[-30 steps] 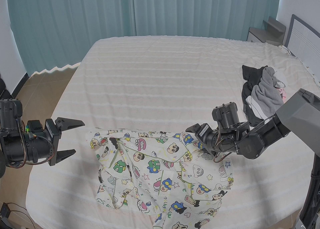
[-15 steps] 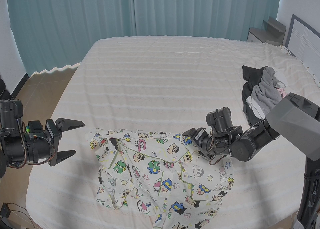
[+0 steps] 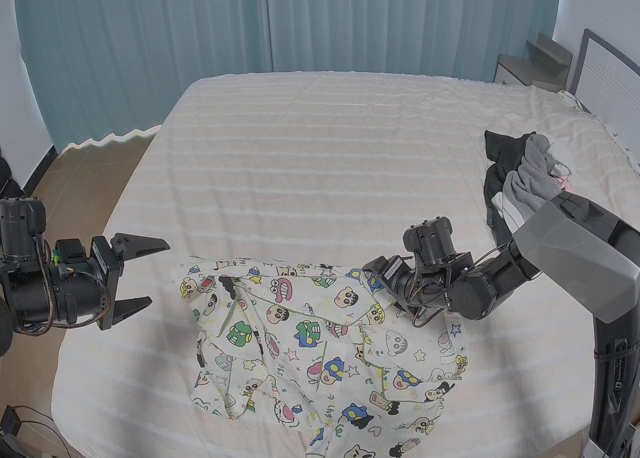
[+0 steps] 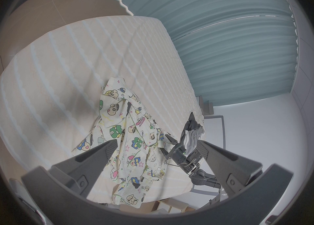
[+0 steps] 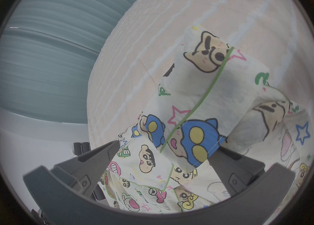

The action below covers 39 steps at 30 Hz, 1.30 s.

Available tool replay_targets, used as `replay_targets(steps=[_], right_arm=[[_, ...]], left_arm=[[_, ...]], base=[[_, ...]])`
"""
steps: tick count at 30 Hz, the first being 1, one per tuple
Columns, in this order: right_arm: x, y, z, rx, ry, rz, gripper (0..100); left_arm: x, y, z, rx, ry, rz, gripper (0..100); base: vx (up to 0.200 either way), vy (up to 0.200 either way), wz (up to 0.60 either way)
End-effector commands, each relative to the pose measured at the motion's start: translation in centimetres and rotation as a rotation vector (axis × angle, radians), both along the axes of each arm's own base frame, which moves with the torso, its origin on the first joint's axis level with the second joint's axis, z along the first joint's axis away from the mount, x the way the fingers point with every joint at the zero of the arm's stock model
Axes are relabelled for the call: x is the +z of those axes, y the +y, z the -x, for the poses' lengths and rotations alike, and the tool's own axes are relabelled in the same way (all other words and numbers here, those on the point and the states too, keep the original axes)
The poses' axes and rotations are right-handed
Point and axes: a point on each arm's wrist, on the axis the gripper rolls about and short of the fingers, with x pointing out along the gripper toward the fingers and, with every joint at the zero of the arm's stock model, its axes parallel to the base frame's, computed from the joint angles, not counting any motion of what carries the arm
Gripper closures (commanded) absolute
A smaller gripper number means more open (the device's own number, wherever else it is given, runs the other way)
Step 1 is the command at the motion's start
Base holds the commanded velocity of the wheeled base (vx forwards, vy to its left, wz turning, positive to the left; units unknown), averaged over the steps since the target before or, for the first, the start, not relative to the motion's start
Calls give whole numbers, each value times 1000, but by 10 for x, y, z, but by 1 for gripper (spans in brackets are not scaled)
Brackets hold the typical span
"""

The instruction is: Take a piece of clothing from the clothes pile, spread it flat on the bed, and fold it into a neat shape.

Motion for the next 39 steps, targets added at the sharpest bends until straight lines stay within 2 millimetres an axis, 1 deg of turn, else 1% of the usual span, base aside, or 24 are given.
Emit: replay_targets(steps=[1,10,14,17,19,20,21,23,24,27,30,34,39], right_arm=[[-3,0,0,-1,7,5,0],[-5,-2,3,-11,35,32,0],[-4,-3,-3,-26,12,26,0],[-4,0,-16,-36,-37,6,0],[-5,-3,-31,-58,-68,10,0],[-4,-3,-33,-61,-76,10,0],[0,-4,-48,-81,-118,2,0],[11,-5,-64,-102,-177,-22,0],[17,-4,-69,-107,-203,-34,0],[48,-2,-85,-109,-317,-73,0],[69,1,-97,-98,-416,-81,0],[78,-1,-112,-94,-496,-58,0],[71,-5,-119,-107,-518,-1,0]], left_arm=[[-1,0,0,0,4,0,0],[-1,0,-1,0,3,1,0],[-1,0,-1,0,4,0,0],[-2,0,-1,0,6,0,0],[-2,0,-2,0,8,-1,0],[-2,0,-2,0,8,-1,0],[-2,0,-2,1,10,-1,0],[-3,0,-3,1,14,-1,0],[-4,0,-4,1,16,-1,0],[-5,0,-5,4,17,-2,0],[-8,0,-6,5,9,-4,0],[-11,0,-6,6,-11,-3,0],[-10,0,-6,8,-20,-3,0]], base=[[0,0,0],[0,0,0],[0,0,0],[0,0,0],[0,0,0],[0,0,0],[0,0,0],[0,0,0],[0,0,0],[0,0,0],[0,0,0],[0,0,0],[0,0,0]])
